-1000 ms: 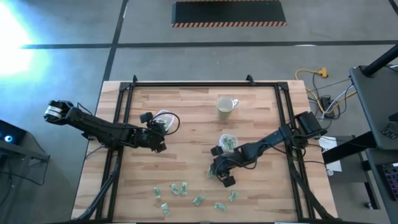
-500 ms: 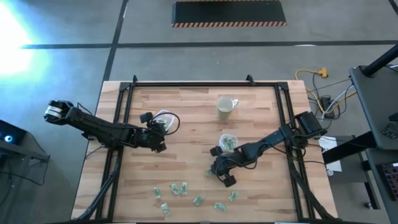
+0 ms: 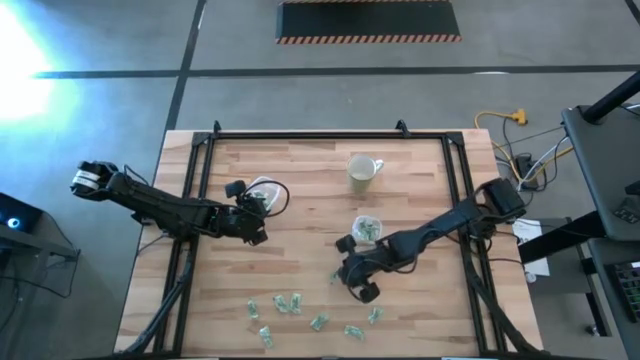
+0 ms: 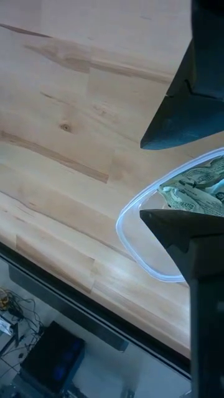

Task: Pick and place Stevia / Truvia into bins
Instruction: Put the stevia packet into the right transparent container

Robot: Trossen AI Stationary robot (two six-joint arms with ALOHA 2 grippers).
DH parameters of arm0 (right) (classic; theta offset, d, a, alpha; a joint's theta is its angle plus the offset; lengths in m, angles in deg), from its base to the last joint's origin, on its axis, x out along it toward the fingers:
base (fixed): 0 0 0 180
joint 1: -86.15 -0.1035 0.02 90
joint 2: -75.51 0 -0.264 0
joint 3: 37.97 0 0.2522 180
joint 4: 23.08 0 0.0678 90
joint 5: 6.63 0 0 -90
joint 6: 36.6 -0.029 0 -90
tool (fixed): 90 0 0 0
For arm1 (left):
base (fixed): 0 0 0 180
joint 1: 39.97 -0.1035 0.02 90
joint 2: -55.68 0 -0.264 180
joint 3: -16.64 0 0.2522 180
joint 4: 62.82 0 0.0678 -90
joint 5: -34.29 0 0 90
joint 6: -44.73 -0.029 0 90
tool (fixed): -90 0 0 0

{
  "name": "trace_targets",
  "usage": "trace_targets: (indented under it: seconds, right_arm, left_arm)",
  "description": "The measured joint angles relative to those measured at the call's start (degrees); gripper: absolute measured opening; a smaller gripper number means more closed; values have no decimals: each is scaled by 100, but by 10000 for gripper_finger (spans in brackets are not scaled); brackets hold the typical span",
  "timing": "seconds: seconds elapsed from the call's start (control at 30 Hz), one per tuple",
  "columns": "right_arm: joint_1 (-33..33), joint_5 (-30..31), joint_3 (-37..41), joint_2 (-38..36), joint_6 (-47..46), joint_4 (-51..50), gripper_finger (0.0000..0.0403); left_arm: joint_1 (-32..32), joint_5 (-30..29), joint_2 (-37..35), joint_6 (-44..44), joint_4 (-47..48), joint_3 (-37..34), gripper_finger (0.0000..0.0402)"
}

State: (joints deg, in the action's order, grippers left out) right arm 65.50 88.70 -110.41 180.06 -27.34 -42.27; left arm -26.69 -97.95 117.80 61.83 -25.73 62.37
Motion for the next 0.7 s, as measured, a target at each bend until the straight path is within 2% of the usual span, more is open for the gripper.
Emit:
trace_targets:
  seconds: [0.3,0.7]
  right_arm:
    - [-90,1514,-382,-379,-625,-1726,8]
    - [-251,2793,-153,-1249,-1984,-2887,8]
  left_arm:
    - [-4,0,2,-2,-23,-2,151]
    - [-4,0,2,-1,-7,-2,151]
